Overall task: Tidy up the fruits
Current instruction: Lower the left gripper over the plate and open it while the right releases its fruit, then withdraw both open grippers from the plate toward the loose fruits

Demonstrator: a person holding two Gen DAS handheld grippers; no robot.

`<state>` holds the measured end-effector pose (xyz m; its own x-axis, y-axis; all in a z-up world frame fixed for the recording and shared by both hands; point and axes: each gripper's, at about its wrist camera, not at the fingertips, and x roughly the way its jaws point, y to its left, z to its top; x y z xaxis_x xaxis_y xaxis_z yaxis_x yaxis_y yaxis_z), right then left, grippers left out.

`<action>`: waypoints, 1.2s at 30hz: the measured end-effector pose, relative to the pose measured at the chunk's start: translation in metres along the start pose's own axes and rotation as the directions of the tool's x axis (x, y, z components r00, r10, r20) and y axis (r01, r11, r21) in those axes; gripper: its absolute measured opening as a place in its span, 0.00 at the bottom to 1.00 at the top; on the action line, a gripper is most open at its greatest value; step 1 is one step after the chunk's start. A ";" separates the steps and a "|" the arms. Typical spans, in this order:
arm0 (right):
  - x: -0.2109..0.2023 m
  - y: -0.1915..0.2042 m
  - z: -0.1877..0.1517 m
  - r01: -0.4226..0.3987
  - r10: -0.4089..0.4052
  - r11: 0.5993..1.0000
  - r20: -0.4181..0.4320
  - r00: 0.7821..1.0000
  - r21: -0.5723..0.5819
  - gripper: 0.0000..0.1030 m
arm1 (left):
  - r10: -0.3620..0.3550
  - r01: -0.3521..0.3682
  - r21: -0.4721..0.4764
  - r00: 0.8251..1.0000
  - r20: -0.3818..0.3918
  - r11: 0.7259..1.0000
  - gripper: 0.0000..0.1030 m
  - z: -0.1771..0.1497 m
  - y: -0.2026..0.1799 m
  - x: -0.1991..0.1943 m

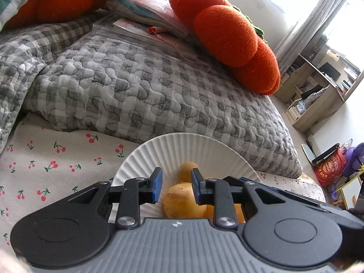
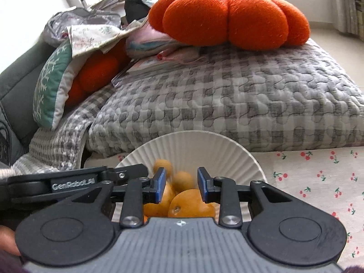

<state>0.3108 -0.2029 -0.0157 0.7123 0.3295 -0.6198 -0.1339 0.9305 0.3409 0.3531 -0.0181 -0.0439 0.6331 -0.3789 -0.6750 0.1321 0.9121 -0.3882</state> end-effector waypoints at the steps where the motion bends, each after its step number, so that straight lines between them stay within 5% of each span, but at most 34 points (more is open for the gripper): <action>1: -0.002 -0.001 0.001 0.001 -0.001 1.000 0.004 1.000 0.007 0.28 | -0.001 0.001 -0.004 1.000 0.005 1.000 0.20 0.001 0.001 -0.003; 15: -0.035 0.017 -0.003 0.035 -0.035 0.999 -0.034 0.999 0.019 0.28 | 0.000 0.000 0.000 1.000 -0.025 1.000 0.21 -0.007 -0.005 -0.057; 26: -0.084 0.050 -0.033 0.073 -0.080 0.991 -0.057 0.995 -0.116 0.32 | 0.108 -0.103 0.163 0.994 -0.023 0.981 0.22 -0.058 -0.020 -0.109; 36: -0.136 0.070 -0.069 0.040 -0.050 0.987 -0.058 0.997 -0.154 0.33 | 0.098 -0.090 0.126 0.994 -0.057 0.988 0.23 -0.105 -0.016 -0.149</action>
<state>0.1565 -0.1714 0.0435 0.6768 0.2914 -0.6761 -0.2095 0.9566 0.2026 0.1766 0.0078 -0.0025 0.5988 -0.2959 -0.7442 0.1696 0.9550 -0.2433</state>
